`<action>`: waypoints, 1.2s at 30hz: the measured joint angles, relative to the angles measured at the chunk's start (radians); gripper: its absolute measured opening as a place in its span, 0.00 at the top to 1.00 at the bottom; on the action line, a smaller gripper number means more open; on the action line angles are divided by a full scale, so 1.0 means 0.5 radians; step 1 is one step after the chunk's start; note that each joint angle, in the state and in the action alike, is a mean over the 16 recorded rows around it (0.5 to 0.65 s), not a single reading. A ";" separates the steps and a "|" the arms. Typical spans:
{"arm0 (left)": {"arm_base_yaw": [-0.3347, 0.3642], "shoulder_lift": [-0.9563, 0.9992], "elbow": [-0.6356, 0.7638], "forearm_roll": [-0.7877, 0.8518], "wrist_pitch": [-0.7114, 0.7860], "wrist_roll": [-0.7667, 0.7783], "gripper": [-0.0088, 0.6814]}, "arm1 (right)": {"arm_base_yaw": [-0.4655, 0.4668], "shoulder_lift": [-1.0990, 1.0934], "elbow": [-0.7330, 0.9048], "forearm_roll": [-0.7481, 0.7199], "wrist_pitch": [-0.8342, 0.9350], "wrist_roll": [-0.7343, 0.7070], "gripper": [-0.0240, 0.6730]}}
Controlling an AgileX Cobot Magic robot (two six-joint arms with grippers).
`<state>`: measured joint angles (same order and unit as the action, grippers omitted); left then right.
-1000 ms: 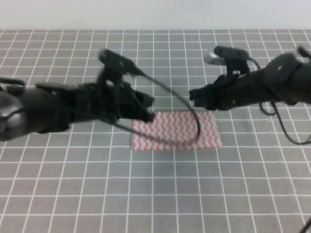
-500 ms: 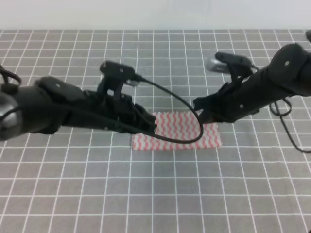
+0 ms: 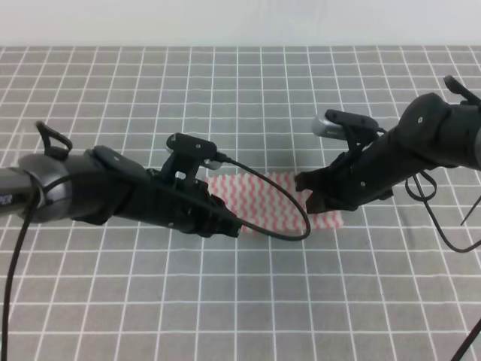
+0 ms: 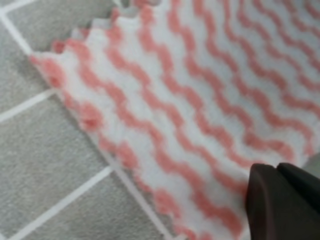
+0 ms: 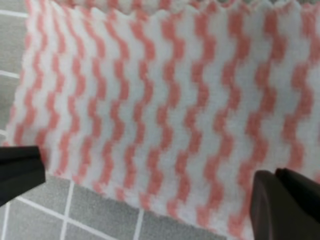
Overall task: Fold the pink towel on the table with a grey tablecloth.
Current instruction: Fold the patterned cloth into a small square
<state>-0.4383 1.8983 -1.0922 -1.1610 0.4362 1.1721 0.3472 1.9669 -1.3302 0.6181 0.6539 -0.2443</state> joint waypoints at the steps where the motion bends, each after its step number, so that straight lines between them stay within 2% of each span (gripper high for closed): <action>1: 0.000 0.006 0.000 0.007 -0.006 0.000 0.99 | 0.000 0.008 0.000 -0.002 -0.001 0.000 0.99; 11: 0.000 -0.001 0.000 0.062 -0.045 0.001 0.99 | 0.000 0.040 -0.001 -0.023 -0.008 0.000 0.99; 21: 0.047 -0.191 0.000 0.030 -0.002 -0.089 0.99 | 0.000 -0.010 -0.041 -0.048 0.034 0.000 0.99; 31: 0.225 -0.227 0.000 -0.337 0.251 -0.024 0.99 | -0.001 -0.058 -0.099 -0.117 0.110 0.031 0.97; 36: 0.286 -0.121 -0.009 -0.557 0.380 0.135 0.99 | -0.001 -0.058 -0.111 -0.152 0.126 0.067 0.89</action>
<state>-0.2952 1.8380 -1.0969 -1.4397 0.6262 1.2397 0.3465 1.9380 -1.3857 0.5420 0.7169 -0.2107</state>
